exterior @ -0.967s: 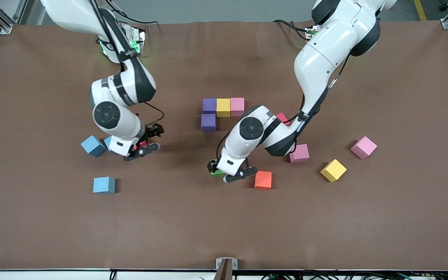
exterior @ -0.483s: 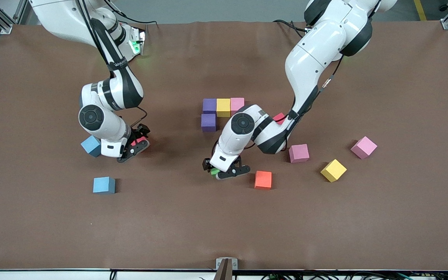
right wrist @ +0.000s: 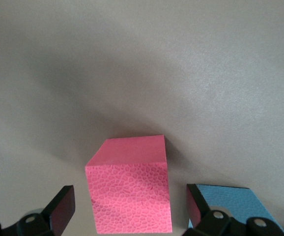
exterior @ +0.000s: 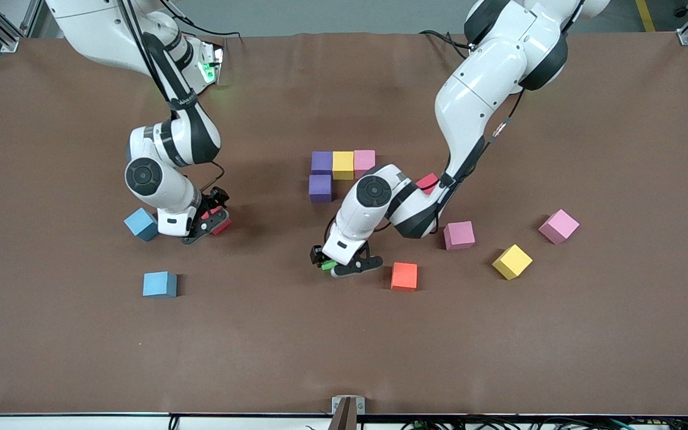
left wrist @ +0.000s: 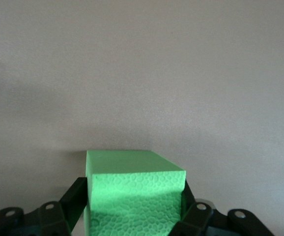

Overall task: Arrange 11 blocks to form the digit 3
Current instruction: 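Grasp the green cube with the left gripper while the right gripper grasps red, then carry the red cube toward the purple cubes while the left gripper holds green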

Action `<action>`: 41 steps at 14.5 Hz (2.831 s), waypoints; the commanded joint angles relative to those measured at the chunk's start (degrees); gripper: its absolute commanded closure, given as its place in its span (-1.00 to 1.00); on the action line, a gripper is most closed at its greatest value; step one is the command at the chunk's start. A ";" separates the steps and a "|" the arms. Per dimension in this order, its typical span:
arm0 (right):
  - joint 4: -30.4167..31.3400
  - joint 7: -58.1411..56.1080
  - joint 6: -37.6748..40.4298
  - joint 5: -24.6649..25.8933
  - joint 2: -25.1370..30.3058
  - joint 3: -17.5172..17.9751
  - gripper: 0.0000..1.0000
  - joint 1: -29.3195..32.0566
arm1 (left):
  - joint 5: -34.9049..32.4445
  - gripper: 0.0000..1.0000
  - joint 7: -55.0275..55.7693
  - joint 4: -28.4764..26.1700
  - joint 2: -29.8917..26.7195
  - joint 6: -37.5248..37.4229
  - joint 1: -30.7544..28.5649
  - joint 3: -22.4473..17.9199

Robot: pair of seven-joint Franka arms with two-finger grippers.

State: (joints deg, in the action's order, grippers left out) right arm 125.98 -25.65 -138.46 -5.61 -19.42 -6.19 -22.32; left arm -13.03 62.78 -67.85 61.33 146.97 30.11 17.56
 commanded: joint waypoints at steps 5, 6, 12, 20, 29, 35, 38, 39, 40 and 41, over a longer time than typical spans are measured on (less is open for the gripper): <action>3.57 -0.90 -6.29 0.43 0.35 0.92 -0.92 0.70 | 1.86 0.08 0.94 1.58 2.13 1.65 0.92 -0.77; 3.66 -0.90 -6.73 0.43 0.00 0.92 -0.73 0.70 | 2.04 0.16 1.20 1.58 2.30 1.74 0.92 -0.77; 2.88 -0.46 -6.83 0.43 -0.53 1.00 0.24 0.44 | 5.64 0.81 3.65 0.01 -4.09 -1.41 -1.80 -0.86; -15.02 15.24 5.11 0.08 -4.73 1.09 0.36 -3.95 | 4.94 0.85 19.64 -4.73 -14.03 -11.89 -4.08 -0.95; -33.42 44.96 9.09 -6.94 -17.93 1.36 0.36 -12.38 | 4.86 0.93 29.59 -12.66 -23.70 -22.67 -9.89 -0.86; -32.99 53.67 7.33 -7.48 -20.04 1.18 0.36 -18.89 | 5.56 0.97 37.12 -14.94 -26.26 -26.12 -12.01 -0.59; -32.64 56.76 7.24 -7.39 -20.66 1.09 0.36 -21.27 | 4.94 0.97 41.19 -15.12 -25.82 -26.12 -11.30 -0.59; -32.46 56.76 7.33 -7.31 -20.74 1.09 0.36 -22.06 | 5.03 0.97 41.19 -15.20 -25.82 -26.12 -11.30 -0.59; -32.11 56.67 7.42 -6.96 -20.75 1.01 0.35 -22.32 | 4.94 0.97 41.28 -15.29 -25.64 -26.12 -11.21 -0.59; -31.67 56.58 7.50 -6.78 -20.75 1.09 0.35 -22.50 | 4.94 0.97 41.80 -15.29 -25.64 -26.12 -11.04 -0.59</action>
State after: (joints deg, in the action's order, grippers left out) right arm 93.56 30.40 -130.91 -12.09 -40.17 -4.50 -43.95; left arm -8.57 103.47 -81.84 36.88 121.12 18.87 17.03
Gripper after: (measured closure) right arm 0.432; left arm 0.414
